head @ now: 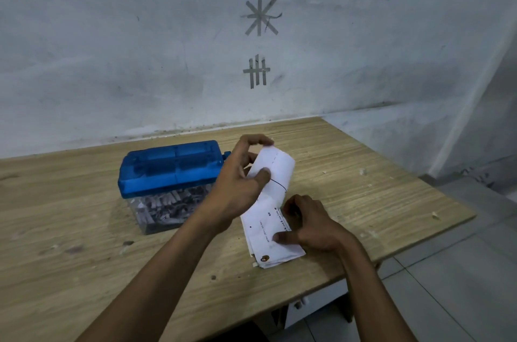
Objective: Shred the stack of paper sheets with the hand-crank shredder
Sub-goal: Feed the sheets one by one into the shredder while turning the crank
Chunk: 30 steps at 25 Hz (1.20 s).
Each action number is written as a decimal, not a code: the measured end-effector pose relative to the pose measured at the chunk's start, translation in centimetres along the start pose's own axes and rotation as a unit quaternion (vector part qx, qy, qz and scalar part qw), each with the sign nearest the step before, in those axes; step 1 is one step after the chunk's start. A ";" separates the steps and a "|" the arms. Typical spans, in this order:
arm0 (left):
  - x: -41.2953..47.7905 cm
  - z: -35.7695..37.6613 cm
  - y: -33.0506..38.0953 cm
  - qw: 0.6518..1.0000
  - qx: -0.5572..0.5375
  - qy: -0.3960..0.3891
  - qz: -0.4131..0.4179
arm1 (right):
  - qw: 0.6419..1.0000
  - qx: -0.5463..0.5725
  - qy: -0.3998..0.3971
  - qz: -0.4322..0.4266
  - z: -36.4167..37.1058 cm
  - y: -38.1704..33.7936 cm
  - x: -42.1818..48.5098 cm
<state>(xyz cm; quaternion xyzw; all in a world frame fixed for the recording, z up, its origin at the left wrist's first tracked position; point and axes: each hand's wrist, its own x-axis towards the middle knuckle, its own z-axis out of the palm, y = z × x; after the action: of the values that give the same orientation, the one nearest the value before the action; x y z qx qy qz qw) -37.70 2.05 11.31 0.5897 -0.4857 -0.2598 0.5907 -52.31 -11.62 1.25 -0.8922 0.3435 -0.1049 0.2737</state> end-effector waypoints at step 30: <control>1.5 -16.9 1.3 0.971 0.075 0.209 -0.092 | 0.964 0.252 0.075 0.043 -0.2 -14.4 4.3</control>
<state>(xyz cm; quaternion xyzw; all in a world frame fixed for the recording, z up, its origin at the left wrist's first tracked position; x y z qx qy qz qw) -22.61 8.46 15.81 0.7154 -0.3136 -0.1473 0.6067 -41.19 -5.70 9.49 -0.7685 0.3636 -0.2430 0.4671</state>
